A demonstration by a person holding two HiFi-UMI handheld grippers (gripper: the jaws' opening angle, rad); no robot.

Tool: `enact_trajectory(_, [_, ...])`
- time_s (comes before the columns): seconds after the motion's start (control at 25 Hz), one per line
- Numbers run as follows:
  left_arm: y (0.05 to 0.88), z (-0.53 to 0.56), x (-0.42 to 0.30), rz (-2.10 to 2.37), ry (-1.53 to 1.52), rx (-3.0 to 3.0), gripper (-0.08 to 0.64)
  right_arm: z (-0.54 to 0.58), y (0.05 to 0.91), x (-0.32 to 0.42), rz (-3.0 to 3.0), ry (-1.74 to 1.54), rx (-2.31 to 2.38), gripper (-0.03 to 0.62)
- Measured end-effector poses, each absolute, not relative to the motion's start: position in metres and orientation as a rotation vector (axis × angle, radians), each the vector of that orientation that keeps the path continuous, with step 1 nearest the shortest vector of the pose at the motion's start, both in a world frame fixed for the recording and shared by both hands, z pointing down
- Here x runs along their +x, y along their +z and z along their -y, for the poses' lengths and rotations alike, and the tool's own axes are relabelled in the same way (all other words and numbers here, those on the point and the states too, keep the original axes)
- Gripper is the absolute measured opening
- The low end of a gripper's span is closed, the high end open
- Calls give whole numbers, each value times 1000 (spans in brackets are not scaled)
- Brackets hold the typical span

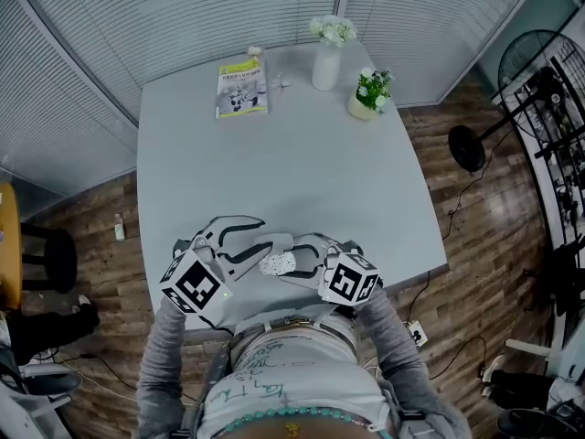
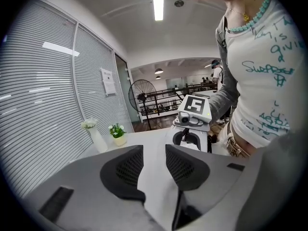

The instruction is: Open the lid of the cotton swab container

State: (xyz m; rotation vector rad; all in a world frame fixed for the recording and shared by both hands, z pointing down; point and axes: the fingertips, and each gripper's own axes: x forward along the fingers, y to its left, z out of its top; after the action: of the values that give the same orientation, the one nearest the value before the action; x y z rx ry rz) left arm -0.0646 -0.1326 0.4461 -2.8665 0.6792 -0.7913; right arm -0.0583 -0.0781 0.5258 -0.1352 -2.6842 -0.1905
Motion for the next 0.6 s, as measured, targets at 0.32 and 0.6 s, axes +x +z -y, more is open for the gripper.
enact_trajectory(0.32, [450,134,-64,-694,-800,-2875,137,76,519,-59,2703,-187,-141,212])
enact_trajectory(0.6, [442,134,-63,-704,-660,-2896,140,85,517,-58,2722,-167,-103,212])
